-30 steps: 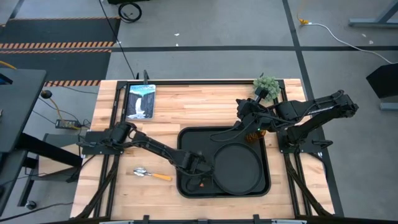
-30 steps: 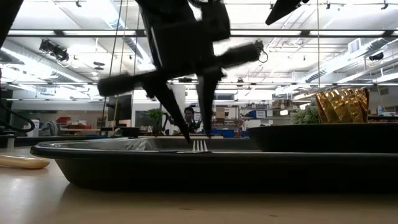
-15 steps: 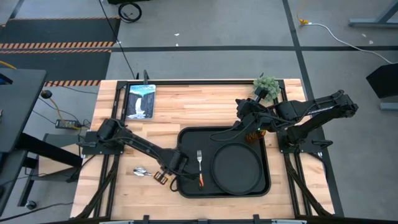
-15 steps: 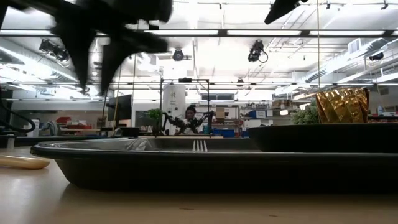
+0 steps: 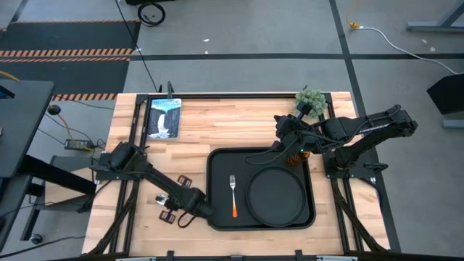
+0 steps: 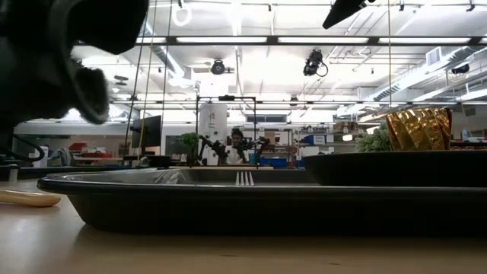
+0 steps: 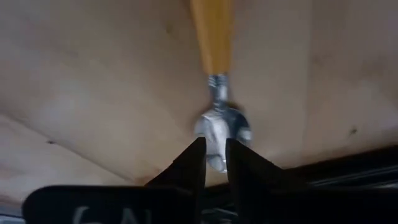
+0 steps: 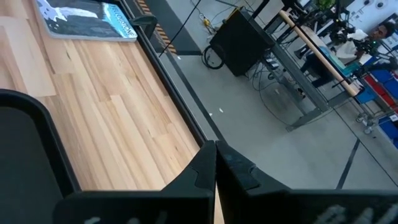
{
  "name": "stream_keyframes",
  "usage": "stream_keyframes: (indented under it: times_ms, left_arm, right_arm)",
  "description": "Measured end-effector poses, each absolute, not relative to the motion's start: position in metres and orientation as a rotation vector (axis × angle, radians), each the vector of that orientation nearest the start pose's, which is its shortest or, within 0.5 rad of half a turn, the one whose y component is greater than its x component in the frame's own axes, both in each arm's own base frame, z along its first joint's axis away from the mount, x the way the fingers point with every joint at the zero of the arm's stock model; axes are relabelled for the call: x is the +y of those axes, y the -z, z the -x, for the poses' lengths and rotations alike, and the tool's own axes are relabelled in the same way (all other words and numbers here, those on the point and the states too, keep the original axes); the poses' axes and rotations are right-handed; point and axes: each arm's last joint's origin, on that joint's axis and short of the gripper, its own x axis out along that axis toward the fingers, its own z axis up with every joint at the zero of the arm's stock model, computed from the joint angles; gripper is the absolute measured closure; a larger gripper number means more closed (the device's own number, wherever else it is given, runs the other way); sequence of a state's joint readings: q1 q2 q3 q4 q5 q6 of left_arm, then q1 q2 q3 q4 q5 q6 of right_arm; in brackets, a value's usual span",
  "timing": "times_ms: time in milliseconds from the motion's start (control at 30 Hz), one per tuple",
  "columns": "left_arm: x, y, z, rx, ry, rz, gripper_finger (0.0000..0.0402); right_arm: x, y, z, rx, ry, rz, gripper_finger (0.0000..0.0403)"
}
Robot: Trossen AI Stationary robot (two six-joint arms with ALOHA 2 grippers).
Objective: Pick and place plate/cup/fork/spoon on tray
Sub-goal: Put the yellow spoon on the black tray to the left of the orange fork
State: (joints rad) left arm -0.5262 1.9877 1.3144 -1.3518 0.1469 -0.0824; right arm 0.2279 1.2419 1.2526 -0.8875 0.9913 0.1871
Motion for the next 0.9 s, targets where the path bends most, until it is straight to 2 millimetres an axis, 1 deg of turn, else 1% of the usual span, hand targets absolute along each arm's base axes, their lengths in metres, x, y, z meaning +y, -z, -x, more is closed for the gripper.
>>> stream_keyframes:
  times_ms: [67,167,267,367,467,633,767,900]
  left_arm:
    - [-0.163,-0.15,-0.266,2.034,0.331,-0.323,0.0339]
    - [-0.165,-0.144,-0.266,2.0,0.228,-0.288,0.0341]
    - [-0.166,-0.139,-0.269,1.947,0.137,-0.228,0.0331]
    - [-0.17,-0.138,-0.271,1.921,0.14,-0.176,0.0308]
    - [-0.174,-0.138,-0.268,1.941,0.151,-0.139,0.0277]
    - [-0.175,-0.139,-0.263,1.981,0.141,-0.157,0.0228]
    - [-0.177,-0.137,-0.267,1.911,0.142,-0.173,0.0207]
    - [-0.179,-0.136,-0.272,1.856,0.144,-0.17,0.02]
  right_arm:
    - [0.029,-0.352,-0.232,0.657,0.773,0.34,0.0392]
    - [0.029,-0.353,-0.233,0.645,0.774,0.332,0.0392]
    - [0.029,-0.353,-0.234,0.642,0.772,0.333,0.0392]
    - [0.029,-0.353,-0.234,0.645,0.77,0.34,0.0392]
    - [0.029,-0.353,-0.234,0.645,0.77,0.341,0.0392]
    - [0.029,-0.353,-0.234,0.645,0.77,0.341,0.0392]
    - [0.029,-0.354,-0.234,0.639,0.771,0.336,0.0392]
    - [0.029,-0.354,-0.234,0.639,0.771,0.336,0.0392]
